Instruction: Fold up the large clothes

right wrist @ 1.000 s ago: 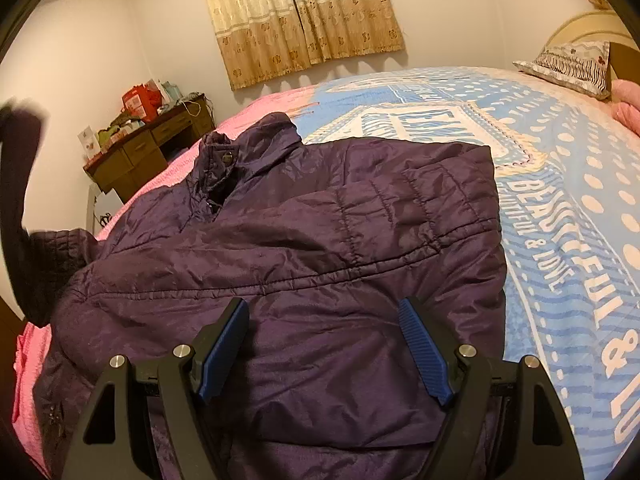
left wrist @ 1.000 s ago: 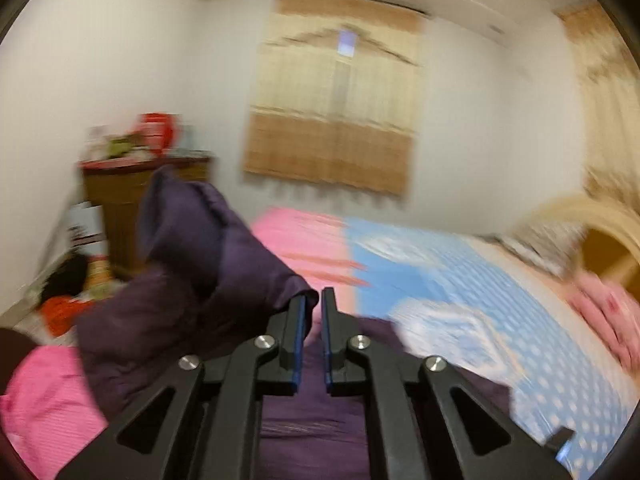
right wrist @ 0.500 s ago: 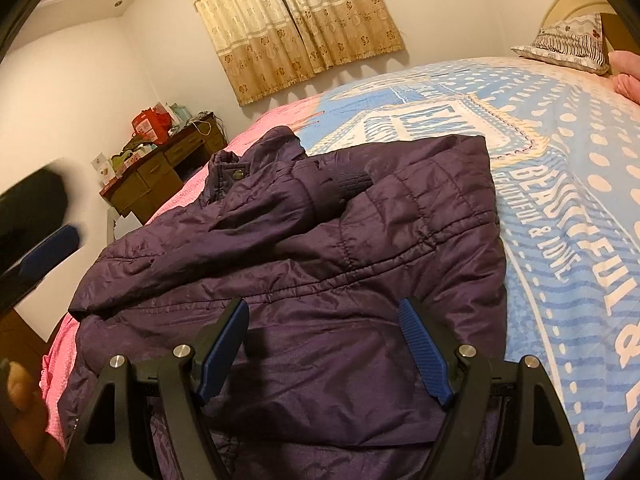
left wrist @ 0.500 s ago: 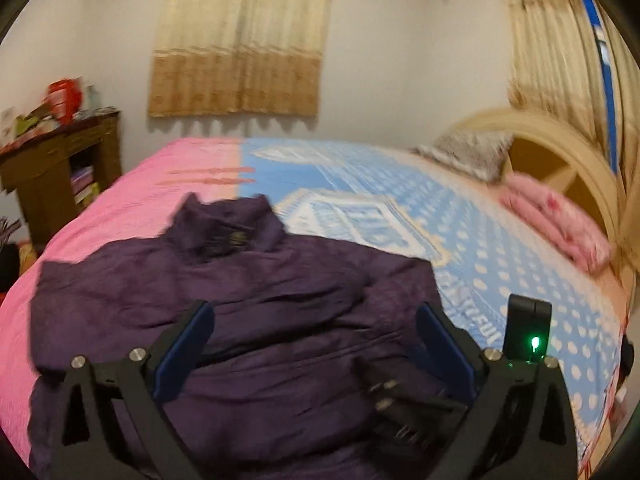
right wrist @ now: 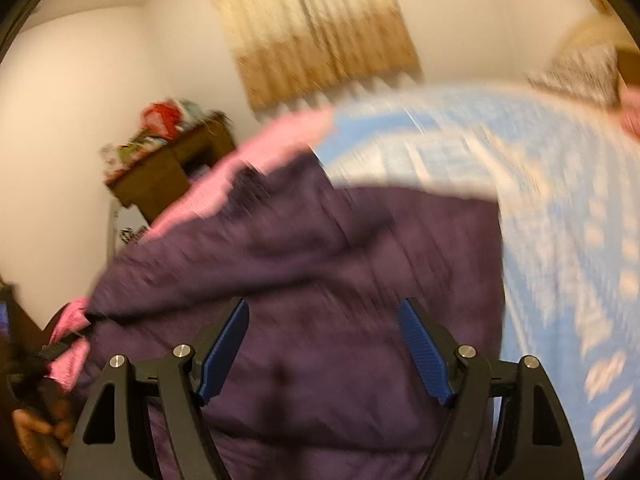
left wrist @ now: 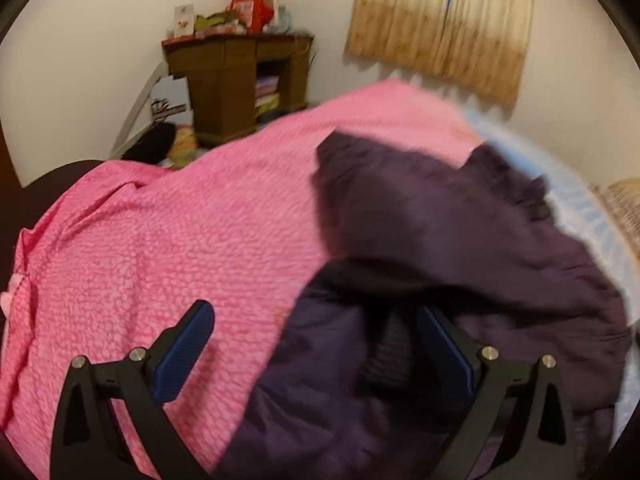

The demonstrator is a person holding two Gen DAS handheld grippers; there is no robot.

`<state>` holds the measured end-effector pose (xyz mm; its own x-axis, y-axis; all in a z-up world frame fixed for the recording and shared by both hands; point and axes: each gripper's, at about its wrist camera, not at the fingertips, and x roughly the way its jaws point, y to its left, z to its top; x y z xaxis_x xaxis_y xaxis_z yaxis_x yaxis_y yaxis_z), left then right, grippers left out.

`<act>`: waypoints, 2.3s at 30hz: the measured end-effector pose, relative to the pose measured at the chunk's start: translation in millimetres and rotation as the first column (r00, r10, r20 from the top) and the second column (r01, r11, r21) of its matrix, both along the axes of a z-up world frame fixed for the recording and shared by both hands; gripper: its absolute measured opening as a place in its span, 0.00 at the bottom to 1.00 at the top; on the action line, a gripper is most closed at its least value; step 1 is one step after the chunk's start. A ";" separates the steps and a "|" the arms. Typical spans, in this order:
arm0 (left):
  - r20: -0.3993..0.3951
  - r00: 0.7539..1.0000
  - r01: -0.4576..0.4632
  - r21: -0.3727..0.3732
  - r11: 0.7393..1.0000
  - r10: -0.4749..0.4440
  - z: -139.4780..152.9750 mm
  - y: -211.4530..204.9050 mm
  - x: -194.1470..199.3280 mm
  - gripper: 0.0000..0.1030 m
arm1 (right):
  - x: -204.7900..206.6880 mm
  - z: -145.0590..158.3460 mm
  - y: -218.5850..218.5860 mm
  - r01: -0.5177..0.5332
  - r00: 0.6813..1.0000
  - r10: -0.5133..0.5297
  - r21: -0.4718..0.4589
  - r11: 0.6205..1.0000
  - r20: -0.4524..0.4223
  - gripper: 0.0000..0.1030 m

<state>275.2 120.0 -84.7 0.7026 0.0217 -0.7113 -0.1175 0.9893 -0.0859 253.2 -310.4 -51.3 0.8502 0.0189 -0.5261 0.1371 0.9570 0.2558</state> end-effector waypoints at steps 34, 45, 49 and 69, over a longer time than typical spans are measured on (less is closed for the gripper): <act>-0.116 0.988 -0.113 -0.083 0.990 0.103 -22.8 38.9 28.6 1.00 | 37.8 -49.7 10.1 -0.006 0.973 -0.028 -0.147 0.989 -0.228 0.63; 0.046 0.998 -0.050 0.060 0.997 0.047 49.4 51.9 -13.0 1.00 | -25.5 27.7 4.5 0.040 0.996 -0.049 -0.125 0.991 -0.074 0.51; 0.146 0.989 0.025 0.093 0.995 -0.039 84.5 14.8 22.1 1.00 | 12.9 54.1 12.6 -0.044 0.998 0.037 -0.121 0.992 -0.057 0.45; -0.001 0.993 0.116 0.124 0.986 -0.116 47.0 -20.2 91.7 1.00 | 80.9 -0.9 28.4 -0.219 0.950 0.160 -0.206 0.954 -0.268 0.49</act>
<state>366.9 99.9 -37.7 0.7095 0.0272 -0.7042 -0.0012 0.9993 0.0374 334.1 -282.0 -52.2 0.6863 0.0198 -0.7271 -0.0219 0.9997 0.0066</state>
